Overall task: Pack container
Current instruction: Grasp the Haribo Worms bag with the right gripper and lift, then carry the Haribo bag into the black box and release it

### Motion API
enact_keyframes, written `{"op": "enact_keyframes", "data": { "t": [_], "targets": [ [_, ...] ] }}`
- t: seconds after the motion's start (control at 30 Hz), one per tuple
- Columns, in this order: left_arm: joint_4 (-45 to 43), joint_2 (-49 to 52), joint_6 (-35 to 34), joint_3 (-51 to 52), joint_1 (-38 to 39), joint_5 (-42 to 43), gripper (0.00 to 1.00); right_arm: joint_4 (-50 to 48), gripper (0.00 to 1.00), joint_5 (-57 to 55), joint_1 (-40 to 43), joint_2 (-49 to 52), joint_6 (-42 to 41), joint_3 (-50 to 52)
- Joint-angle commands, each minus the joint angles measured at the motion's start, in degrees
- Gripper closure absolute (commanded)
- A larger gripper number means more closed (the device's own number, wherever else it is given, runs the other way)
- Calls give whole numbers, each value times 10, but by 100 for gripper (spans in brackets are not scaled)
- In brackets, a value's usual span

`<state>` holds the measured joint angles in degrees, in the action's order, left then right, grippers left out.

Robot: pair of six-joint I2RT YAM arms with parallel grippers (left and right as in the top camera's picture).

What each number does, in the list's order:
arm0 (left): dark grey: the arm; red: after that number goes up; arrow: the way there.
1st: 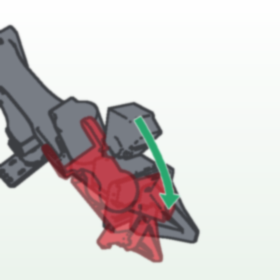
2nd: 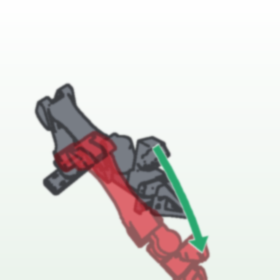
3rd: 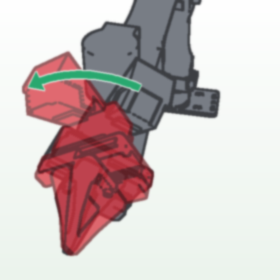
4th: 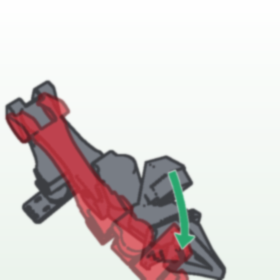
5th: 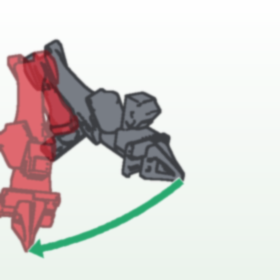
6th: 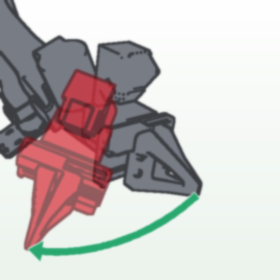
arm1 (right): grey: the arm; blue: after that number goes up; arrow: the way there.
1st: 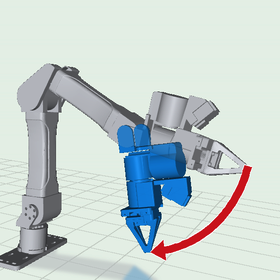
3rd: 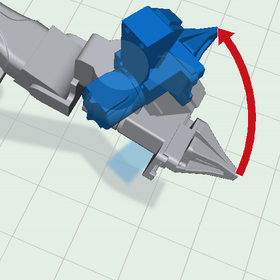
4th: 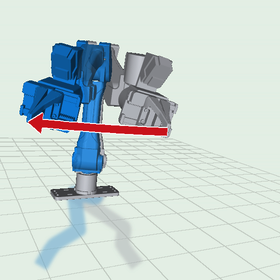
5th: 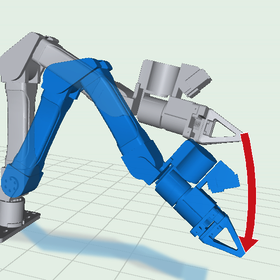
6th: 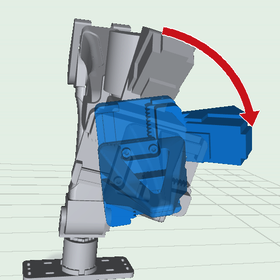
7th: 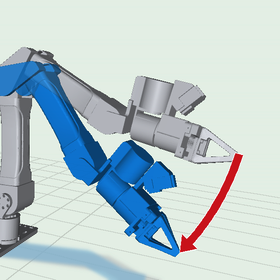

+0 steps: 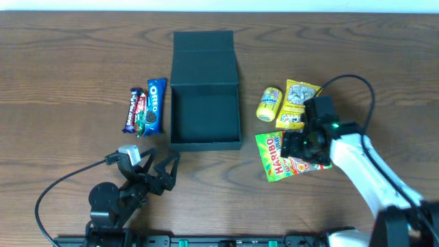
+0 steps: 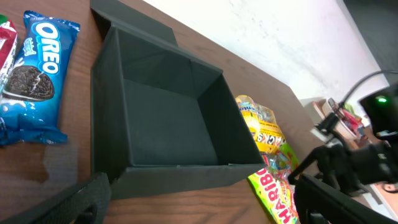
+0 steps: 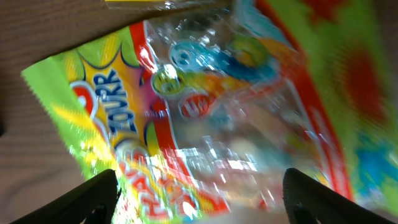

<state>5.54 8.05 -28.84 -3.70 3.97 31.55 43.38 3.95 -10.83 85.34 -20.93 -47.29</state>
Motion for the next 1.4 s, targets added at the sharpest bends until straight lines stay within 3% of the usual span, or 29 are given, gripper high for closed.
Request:
{"op": "enact_keyframes", "data": {
  "t": [0.0, 0.17, 0.27, 0.37, 0.63, 0.87, 1.07, 1.2, 1.37],
  "targets": [
    [2, 0, 19, 5, 2, 9, 5, -21, 17, -26, -20, 24, 19, -7],
    [2, 0, 19, 5, 2, 9, 5, -45, 18, -82, -42, 61, 19, -7],
    [2, 0, 19, 5, 2, 9, 5, -46, 25, -82, -43, 95, 19, -7],
    [2, 0, 19, 5, 2, 9, 5, -47, 41, -82, -43, 125, 19, -7],
    [2, 0, 19, 5, 2, 9, 5, -46, 99, -79, -43, 137, 19, -7],
    [2, 0, 19, 5, 2, 9, 5, 30, 99, -25, -43, 114, 18, -50],
    [2, 0, 32, -3, 2, -7, 5, 98, 99, 71, -43, 10, 16, -153],
    [18, 0, 52, -32, 2, -47, 5, 95, 98, 79, -64, -65, -50, -205],
    [117, 0, 103, -109, 2, -147, 5, 35, 98, 79, -143, -85, -104, -249]
  ]
}}
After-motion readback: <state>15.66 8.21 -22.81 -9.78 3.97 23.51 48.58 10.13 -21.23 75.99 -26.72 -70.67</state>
